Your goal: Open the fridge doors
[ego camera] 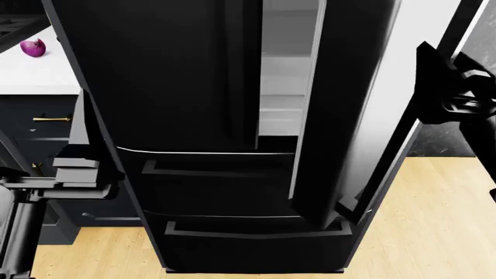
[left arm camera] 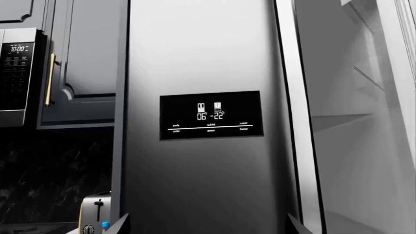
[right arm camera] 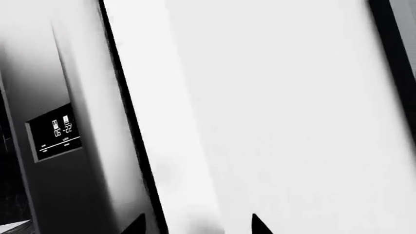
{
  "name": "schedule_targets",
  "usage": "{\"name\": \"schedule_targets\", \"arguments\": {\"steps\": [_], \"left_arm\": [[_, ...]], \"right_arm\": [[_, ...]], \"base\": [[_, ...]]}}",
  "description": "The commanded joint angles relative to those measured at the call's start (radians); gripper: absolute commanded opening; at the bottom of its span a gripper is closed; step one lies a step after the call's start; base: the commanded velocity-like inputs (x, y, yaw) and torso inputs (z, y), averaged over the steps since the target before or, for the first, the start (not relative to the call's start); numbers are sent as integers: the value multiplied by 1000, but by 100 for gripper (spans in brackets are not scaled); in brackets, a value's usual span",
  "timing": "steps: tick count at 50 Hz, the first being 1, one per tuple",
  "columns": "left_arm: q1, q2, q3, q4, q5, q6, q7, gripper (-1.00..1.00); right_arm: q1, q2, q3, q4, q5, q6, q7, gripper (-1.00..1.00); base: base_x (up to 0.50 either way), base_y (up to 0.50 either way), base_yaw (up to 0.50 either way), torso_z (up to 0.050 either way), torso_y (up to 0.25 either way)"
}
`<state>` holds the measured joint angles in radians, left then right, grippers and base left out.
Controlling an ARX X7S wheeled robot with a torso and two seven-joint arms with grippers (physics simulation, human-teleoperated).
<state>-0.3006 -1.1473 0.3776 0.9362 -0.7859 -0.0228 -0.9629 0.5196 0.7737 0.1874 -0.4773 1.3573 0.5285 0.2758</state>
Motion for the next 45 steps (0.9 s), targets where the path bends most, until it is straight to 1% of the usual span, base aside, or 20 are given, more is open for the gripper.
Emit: {"name": "schedule_targets", "arguments": {"steps": [1, 19, 27, 36, 45], "left_arm": [[7, -3, -1, 2, 2, 4, -1, 100], [-7, 7, 5, 1, 1, -6, 4, 100], [-6, 8, 6, 1, 1, -6, 5, 100], [4, 4, 5, 4, 5, 1, 5, 100], [3, 4, 5, 3, 2, 2, 6, 100]], "right_arm": [[24, 1, 101, -51, -23, -40, -67, 100], [20, 6, 113, -61, -15, -44, -62, 100], [71, 47, 212, -113, 85, -74, -30, 100], [86, 96, 347, -184, 192, -108, -8, 100], [89, 122, 401, -256, 261, -117, 10, 100]], "base": [[0, 0, 0, 0, 0], [0, 0, 0, 0, 0], [0, 0, 0, 0, 0], [0, 0, 0, 0, 0], [0, 0, 0, 0, 0]]}}
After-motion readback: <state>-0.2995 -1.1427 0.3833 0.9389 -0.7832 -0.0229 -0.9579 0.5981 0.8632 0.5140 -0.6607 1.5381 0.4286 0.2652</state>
